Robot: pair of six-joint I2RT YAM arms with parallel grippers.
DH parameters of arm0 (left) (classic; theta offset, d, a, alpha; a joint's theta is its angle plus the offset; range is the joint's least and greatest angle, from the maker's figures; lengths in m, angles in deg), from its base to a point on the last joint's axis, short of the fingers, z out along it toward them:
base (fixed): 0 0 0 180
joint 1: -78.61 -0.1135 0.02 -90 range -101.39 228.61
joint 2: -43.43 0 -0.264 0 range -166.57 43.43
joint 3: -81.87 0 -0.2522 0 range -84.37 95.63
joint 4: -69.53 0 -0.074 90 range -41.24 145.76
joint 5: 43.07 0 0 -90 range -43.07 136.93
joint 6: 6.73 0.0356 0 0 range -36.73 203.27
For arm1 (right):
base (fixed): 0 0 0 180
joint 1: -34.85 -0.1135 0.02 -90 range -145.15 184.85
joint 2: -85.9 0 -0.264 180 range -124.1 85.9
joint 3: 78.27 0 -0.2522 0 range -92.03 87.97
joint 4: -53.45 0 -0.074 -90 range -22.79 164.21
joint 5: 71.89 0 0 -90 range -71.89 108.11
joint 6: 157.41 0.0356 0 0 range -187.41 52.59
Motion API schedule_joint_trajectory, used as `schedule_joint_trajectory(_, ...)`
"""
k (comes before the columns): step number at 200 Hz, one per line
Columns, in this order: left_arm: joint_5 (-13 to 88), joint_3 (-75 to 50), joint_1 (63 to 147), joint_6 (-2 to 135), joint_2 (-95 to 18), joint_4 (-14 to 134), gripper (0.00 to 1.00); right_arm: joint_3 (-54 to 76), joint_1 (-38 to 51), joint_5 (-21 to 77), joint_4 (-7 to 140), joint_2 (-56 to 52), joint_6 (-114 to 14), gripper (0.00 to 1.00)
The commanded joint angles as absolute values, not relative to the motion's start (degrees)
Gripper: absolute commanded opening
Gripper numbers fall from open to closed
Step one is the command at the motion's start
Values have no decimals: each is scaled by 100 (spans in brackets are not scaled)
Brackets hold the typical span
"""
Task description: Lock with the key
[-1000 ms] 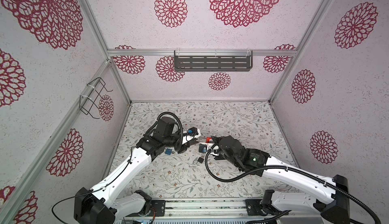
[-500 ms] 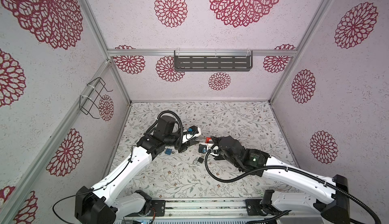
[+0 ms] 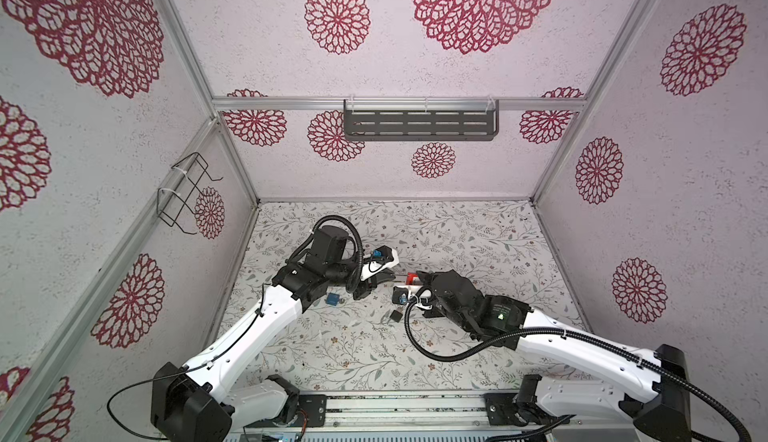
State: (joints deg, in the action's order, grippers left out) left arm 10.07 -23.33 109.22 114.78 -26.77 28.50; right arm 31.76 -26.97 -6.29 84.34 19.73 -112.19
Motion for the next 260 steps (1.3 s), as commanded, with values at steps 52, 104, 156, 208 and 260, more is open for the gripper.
schedule_joint_trajectory(52, 870, -2128, 10907, 11544, -2772, 2650, 15, 3180, -2738, -940, 7929, 2261, -11396, 23)
schedule_joint_trajectory(104, 792, -2030, 10906, 11579, -2872, 2575, 0, 3198, -2738, -966, 7905, 2256, -11393, 24)
schedule_joint_trajectory(156, 859, -2069, 10898, 11508, -2808, 2719, 0, 3268, -2708, -1029, 8026, 2354, -11251, 66)
schedule_joint_trajectory(208, 877, -2106, 10830, 11344, -2700, 3155, 0, 3304, -2167, 357, 8778, 2771, -10224, 79)
schedule_joint_trajectory(260, 560, -2225, 10829, 11279, -2630, 3423, 0, 2919, -1272, 1776, 9761, 2839, -9721, 79)
